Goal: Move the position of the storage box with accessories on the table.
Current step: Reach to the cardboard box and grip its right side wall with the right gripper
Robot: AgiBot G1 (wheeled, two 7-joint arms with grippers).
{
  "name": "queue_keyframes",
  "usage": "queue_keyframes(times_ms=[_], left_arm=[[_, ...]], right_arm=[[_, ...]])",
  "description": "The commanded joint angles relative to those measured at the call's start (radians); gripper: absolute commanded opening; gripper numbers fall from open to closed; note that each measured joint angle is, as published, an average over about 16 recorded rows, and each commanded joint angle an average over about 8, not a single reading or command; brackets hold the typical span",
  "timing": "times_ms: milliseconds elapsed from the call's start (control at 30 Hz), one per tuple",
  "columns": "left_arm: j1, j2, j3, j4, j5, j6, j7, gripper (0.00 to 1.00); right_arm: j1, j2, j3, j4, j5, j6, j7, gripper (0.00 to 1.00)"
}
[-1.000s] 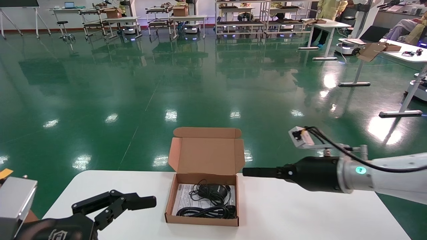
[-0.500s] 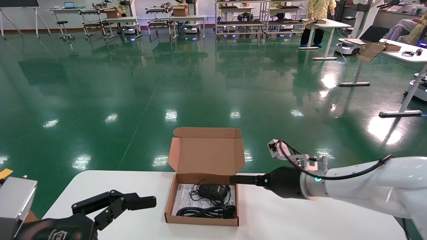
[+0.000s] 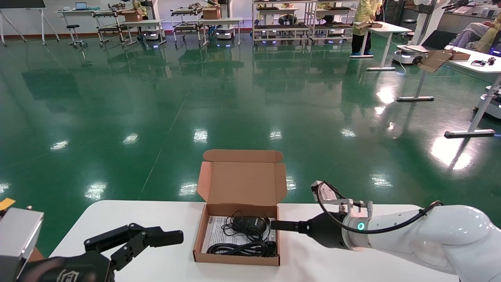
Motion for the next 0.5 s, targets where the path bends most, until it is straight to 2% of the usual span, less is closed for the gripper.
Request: queue_keyframes(times_ms=[33,500], left_arm=[[0.000,0.000,0.000,0.000,0.000,0.000,0.000,1.00],[0.000,0.000,0.000,0.000,0.000,0.000,0.000,1.00]], right_arm=[[-0.006,-0.001,-0.009,0.010,-0.009,0.014,0.021,1.00],[-0.064,0.000,-0.057,0.067,-0.014,0.043,0.090,1.00]])
